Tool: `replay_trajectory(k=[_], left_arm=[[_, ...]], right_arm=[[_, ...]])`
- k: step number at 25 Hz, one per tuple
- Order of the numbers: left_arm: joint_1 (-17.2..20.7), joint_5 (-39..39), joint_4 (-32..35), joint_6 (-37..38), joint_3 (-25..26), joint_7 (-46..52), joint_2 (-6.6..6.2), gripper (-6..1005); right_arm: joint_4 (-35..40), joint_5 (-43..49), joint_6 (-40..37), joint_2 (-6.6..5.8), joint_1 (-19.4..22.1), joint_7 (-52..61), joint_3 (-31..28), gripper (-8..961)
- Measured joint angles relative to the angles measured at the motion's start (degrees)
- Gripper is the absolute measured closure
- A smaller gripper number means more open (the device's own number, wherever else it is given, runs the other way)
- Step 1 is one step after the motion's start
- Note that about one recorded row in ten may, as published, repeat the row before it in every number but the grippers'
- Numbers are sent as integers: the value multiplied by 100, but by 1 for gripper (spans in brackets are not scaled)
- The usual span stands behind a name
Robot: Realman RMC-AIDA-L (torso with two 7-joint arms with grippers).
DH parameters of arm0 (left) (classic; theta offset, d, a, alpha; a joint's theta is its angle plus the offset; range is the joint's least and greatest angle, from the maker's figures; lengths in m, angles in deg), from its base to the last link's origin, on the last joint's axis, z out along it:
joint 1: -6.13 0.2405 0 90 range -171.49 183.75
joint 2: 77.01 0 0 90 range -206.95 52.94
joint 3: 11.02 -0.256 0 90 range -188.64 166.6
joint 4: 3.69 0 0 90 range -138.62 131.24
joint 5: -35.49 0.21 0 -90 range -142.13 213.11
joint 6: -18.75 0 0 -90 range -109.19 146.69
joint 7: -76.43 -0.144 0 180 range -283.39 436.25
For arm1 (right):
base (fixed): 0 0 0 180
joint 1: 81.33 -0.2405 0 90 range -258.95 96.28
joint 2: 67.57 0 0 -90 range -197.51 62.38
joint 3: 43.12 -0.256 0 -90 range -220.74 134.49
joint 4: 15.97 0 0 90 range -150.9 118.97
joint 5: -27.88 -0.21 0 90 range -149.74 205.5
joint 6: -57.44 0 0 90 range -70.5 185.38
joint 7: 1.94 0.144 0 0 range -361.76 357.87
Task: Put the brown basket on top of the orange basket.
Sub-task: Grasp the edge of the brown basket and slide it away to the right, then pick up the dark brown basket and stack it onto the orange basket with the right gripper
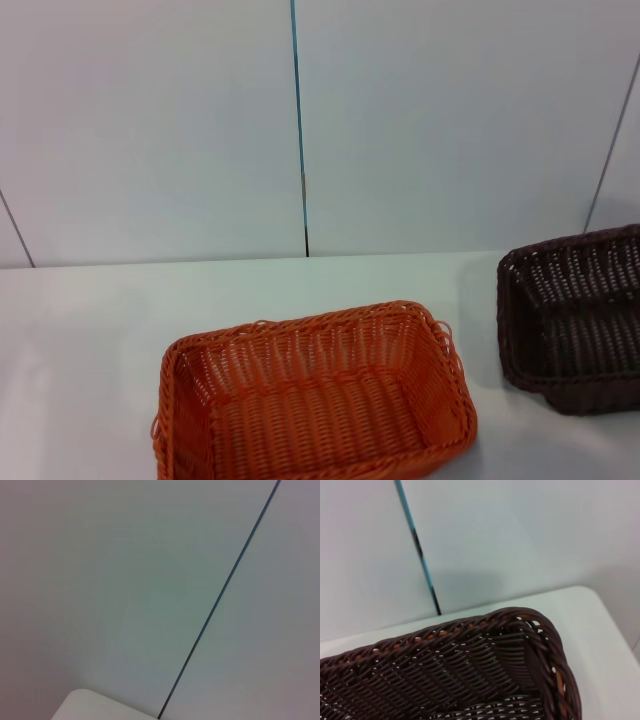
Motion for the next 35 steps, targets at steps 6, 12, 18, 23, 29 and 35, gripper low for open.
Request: replay_trajectory(k=[6,12,18,23,29,35], left_arm=[[-10,-4,0,0,-11,12,0,110],[-11,-16,0,0,-10,31,19,110],[-12,-17,-14,-8,-12,32,23,111],[-12,-18,-85,-70,-6,11,23,111],[-20,-17,-207,-147,-2,-40,7,111],[-4,-17,-237,-157,1,-92,23,111]], right_arm=[[-394,221,-256,-74,-51,50,-13,801],[-599,307,-526,-146,-160,54,-53,801],[-947,279,-987,-249,-292,54,-188,801],[-1212,194,-1365,-302,-431,25,-438,801],[-1251,-530,-1749,-382,-497,-41,-730,800],[-1273,-1222,-2181,-404,-518,-77,-866,800]])
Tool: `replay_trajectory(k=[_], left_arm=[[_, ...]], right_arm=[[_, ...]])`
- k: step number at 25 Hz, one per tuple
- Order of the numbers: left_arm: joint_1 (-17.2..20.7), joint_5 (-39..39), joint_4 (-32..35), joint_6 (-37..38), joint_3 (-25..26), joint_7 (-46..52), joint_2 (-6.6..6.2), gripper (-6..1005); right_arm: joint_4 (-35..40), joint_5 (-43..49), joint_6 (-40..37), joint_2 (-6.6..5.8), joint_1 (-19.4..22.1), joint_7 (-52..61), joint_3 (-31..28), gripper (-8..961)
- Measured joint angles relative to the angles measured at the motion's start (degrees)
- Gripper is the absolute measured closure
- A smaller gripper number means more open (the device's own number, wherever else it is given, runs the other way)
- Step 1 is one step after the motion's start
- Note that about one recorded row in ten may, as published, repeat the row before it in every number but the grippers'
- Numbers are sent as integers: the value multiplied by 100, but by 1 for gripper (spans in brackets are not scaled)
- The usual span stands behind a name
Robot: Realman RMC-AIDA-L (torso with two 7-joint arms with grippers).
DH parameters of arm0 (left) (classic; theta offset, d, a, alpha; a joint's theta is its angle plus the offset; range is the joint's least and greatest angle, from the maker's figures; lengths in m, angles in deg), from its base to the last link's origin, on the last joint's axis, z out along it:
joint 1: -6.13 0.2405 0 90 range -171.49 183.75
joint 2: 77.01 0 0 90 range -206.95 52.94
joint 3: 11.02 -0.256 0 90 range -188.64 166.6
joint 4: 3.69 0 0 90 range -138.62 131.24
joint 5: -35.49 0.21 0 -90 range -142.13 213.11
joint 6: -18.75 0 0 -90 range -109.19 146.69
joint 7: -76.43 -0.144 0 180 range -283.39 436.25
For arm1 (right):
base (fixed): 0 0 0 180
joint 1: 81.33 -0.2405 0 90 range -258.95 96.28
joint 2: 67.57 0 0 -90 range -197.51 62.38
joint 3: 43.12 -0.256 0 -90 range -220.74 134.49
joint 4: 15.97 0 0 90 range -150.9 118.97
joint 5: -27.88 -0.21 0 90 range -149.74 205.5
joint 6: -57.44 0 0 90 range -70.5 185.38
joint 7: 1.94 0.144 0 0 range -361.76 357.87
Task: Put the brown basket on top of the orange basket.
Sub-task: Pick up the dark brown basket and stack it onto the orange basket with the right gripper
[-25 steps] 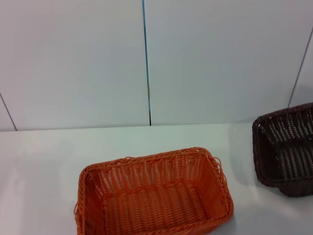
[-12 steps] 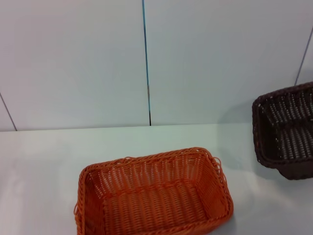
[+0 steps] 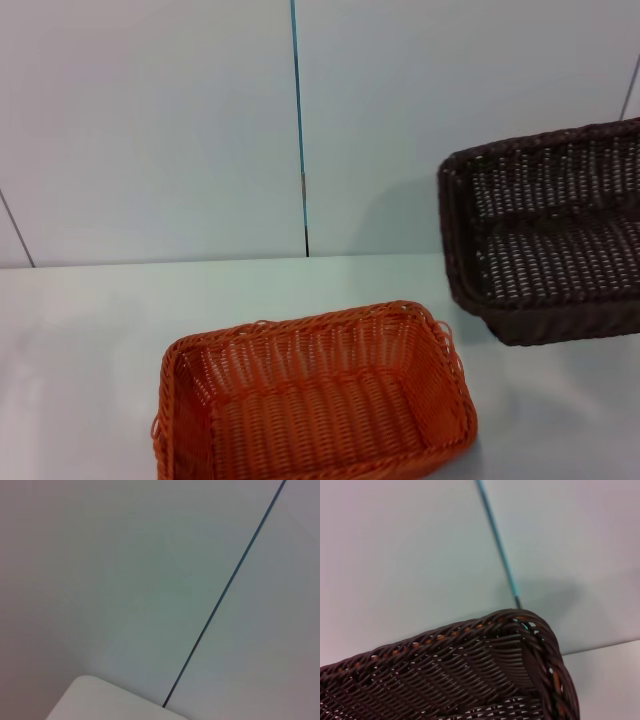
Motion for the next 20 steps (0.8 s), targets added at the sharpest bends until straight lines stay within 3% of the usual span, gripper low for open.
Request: replay_trajectory(k=[9,20], left_arm=[[41,-28,-89,-107,29,-245,25,110],[-7,-25,-307,-275,68,-282,-45,110]], right_arm=[[77,-513,-453,65,-18,12,35,799],[333,-860,-632,326,70,37,95,799]])
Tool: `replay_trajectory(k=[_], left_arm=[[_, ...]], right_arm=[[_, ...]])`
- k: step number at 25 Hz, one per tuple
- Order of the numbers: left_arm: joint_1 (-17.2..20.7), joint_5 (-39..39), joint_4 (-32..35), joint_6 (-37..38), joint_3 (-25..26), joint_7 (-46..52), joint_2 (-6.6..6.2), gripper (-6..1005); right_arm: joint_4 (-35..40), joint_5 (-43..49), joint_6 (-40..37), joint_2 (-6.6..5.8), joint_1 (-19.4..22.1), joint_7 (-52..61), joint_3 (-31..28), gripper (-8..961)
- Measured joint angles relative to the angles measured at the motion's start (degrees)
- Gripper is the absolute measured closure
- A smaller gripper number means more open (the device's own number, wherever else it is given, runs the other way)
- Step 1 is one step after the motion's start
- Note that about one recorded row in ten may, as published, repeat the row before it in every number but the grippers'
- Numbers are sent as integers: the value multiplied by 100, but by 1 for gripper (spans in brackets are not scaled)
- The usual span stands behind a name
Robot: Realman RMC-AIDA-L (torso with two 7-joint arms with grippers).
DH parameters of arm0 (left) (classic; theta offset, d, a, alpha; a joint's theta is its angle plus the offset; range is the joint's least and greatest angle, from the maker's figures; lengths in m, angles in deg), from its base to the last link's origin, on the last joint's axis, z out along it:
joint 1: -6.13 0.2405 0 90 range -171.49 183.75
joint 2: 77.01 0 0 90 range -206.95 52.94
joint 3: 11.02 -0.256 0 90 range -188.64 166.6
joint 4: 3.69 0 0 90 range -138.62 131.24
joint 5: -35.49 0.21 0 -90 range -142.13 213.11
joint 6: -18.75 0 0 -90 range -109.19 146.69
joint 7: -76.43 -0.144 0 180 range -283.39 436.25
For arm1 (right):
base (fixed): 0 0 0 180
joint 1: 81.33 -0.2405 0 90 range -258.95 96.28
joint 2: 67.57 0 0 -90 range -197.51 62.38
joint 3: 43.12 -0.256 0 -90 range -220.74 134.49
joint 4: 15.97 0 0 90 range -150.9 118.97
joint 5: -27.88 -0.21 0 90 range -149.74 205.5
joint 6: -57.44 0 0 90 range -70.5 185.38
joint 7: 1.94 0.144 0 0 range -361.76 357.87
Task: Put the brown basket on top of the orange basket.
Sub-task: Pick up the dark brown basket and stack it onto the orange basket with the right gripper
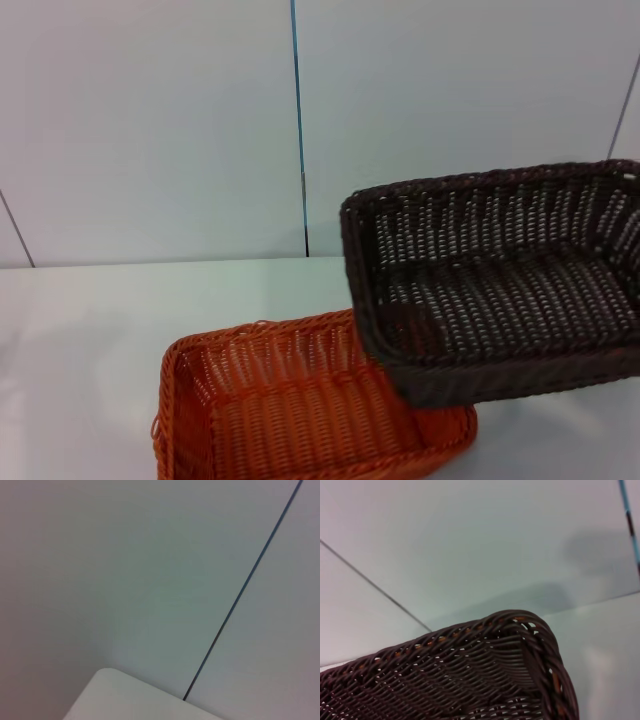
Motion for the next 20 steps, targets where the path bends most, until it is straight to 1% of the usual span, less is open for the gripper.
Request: replay_trajectory(k=[2,3,4,9,12,17,20], left_arm=[[0,29,-1,-6,-5,-1,-3,110],[0,37,-2,-7,-6,-1,-5,111],[-1,45,-8,-8,-6,-2,-8,111],[10,71,-92,-17,1,-3,-36,111],[32,97,-121,-24,2,-4,-38,111],[52,107,-150,-75,1,-8,-25,111],[53,107,-154,-80,1,-10,-17,110]], right_arm=[[61,-16,22,57,-8,-9,25,799],[128,-20,60,112,-42,-18,94,799],[128,-20,60,112,-42,-18,94,799],[284,-37,304,217,-123,13,431,798],[463,-98,515,272,-189,21,562,798],[647,-167,732,304,-222,28,762,798],[685,-177,818,367,-228,53,851,798]])
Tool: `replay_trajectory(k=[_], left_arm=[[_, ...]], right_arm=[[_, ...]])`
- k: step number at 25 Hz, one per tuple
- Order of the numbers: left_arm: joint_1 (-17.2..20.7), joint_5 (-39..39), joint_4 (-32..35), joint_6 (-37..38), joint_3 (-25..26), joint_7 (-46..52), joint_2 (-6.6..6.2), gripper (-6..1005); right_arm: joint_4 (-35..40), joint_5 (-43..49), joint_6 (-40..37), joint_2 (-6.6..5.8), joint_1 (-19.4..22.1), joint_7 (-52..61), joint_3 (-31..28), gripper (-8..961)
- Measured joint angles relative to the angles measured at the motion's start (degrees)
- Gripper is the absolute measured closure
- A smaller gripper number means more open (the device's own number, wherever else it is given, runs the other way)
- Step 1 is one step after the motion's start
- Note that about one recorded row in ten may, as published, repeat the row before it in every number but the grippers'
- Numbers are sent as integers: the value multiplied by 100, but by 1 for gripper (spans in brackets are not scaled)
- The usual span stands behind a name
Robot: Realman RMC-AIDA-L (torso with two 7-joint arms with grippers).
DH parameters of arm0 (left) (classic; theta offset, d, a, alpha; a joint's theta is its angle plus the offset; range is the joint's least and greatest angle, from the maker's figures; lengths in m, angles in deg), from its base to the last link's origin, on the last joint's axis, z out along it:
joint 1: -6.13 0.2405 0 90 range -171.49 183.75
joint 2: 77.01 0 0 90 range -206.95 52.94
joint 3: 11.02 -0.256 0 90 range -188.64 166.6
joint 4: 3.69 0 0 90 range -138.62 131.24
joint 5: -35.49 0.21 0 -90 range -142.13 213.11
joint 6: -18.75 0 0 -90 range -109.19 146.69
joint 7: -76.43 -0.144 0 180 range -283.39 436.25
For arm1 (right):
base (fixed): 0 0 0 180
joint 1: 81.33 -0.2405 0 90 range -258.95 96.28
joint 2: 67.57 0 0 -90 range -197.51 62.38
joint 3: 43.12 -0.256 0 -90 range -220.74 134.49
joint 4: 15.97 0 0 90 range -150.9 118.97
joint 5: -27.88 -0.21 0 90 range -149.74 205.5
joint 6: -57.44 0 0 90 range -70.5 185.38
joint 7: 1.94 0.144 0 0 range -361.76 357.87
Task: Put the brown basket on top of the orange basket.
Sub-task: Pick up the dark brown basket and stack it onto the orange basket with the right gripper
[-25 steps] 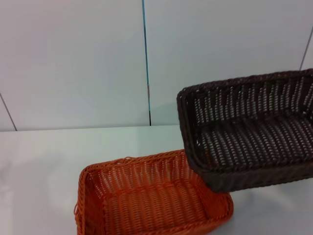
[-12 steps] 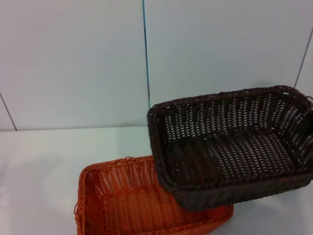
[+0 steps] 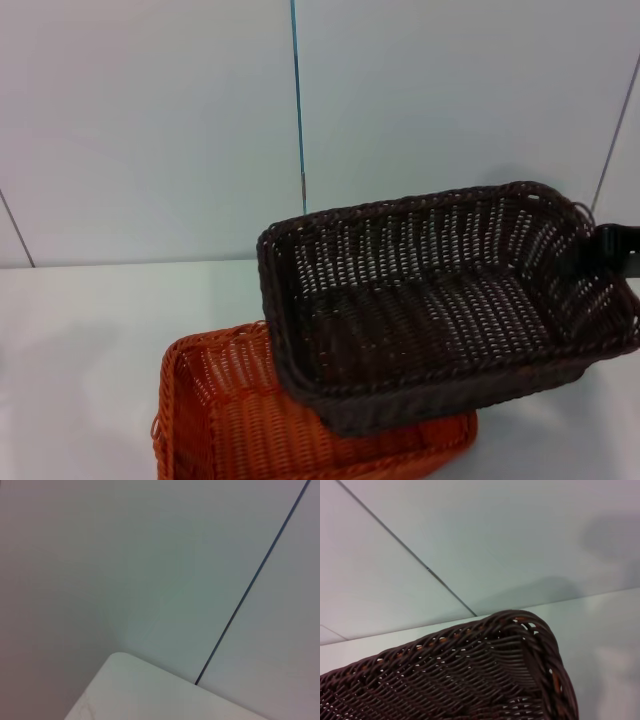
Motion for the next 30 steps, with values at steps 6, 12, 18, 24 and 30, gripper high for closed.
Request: replay_trajectory(k=[6,12,18,24,30], left_arm=[[-7,0,-68,-92,-9,-78,-17,110],[-32,4,-68,-165,-11,-151,-22,111],[-20,9,-81,-211,-9,-206,-25,111],[-17,17,-141,-238,-9,-230,-69,111],[-24,17,-190,-257,-7,-256,-93,111]], right_arm=[[5,-1,110,201,7,40,164,798],[13,-2,266,342,52,177,551,797],[138,-20,485,392,76,291,813,797],[314,-301,836,404,156,380,1148,797],[467,-604,1193,413,226,489,1582,796]])
